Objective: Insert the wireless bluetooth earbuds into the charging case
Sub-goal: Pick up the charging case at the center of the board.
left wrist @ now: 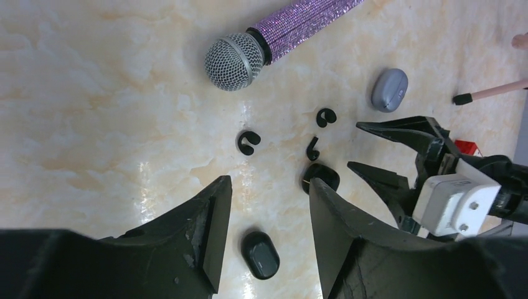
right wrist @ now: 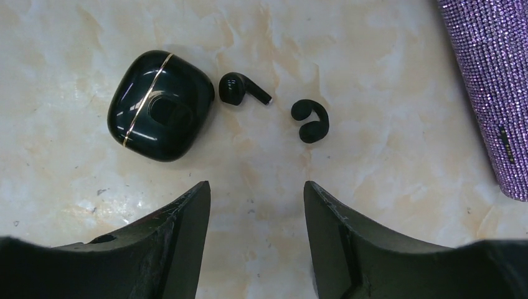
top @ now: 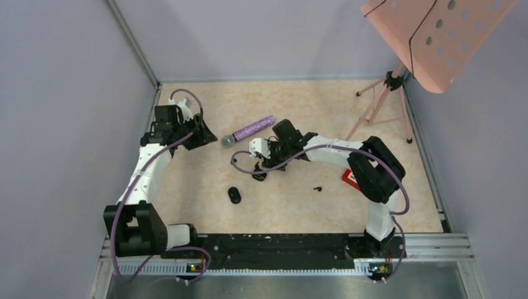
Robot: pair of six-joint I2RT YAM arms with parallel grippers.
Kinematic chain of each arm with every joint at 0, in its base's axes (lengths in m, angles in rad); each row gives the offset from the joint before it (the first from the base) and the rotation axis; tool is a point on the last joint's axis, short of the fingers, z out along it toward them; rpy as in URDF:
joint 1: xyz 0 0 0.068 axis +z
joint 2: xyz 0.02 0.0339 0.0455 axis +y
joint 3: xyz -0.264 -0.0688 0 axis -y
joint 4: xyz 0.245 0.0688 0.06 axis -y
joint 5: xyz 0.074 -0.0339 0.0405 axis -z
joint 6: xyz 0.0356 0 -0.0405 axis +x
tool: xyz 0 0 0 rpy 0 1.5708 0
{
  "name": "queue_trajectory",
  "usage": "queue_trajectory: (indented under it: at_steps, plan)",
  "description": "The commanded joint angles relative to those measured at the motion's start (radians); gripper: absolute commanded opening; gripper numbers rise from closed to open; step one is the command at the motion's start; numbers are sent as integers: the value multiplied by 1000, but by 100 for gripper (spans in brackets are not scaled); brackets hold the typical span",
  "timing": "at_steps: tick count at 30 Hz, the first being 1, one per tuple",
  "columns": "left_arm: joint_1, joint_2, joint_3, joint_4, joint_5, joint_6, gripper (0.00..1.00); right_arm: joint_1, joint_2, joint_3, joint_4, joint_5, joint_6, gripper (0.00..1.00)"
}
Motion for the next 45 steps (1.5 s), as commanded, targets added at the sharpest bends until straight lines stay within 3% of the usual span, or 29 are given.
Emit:
queue_trajectory:
  at_steps: [1, 11, 25, 34, 37, 40, 45]
  plan:
    - [40, -68, -9, 16, -2, -28, 54, 35, 25, 35, 78, 35, -70, 57]
    - [106, -123, -35, 11, -9, -36, 54, 131, 64, 58, 26, -20, -73, 58]
    - [120, -159, -63, 22, 0, -44, 53, 149, 120, 130, -13, -103, -48, 59]
    - [126, -154, -73, 41, 32, -45, 52, 149, 191, 216, -112, -184, -141, 59]
    - [128, -150, -68, 41, 46, -39, 52, 150, 239, 279, -187, -194, -137, 55]
    - [128, -147, -68, 42, 50, -36, 52, 149, 244, 303, -218, -187, -132, 44]
    - [128, -119, -90, 78, 126, -31, 52, 137, 189, 258, -197, -143, -92, 45]
